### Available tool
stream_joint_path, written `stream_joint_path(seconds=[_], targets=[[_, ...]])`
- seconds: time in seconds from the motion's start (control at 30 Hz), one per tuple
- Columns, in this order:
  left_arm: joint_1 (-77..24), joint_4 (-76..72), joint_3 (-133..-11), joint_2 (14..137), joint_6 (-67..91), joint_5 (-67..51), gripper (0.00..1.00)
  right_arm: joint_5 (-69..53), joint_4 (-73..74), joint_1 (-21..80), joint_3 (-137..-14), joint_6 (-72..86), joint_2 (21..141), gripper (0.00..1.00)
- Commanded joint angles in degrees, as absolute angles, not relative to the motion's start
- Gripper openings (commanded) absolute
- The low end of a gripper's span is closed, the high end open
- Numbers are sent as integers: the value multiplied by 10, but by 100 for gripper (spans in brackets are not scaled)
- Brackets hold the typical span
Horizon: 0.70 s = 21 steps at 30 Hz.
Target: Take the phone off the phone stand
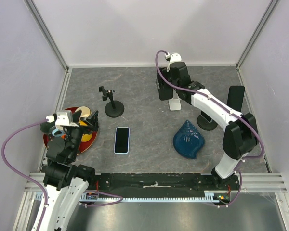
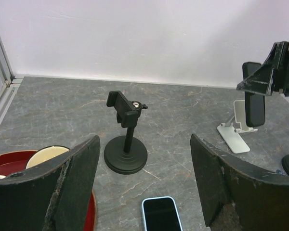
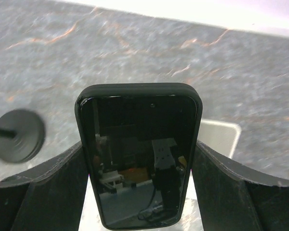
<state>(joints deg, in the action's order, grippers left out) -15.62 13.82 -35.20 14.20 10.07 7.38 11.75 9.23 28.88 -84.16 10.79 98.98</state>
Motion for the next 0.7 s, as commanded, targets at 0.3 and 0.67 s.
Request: stream_joint_path(seconds=[0.3, 0.67], targets=[[-160, 112, -347, 139, 118, 70, 81, 48, 164, 429, -719, 333, 960, 42], [-163, 112, -346, 128, 114, 75, 81, 48, 167, 499, -720, 437, 1054, 46]])
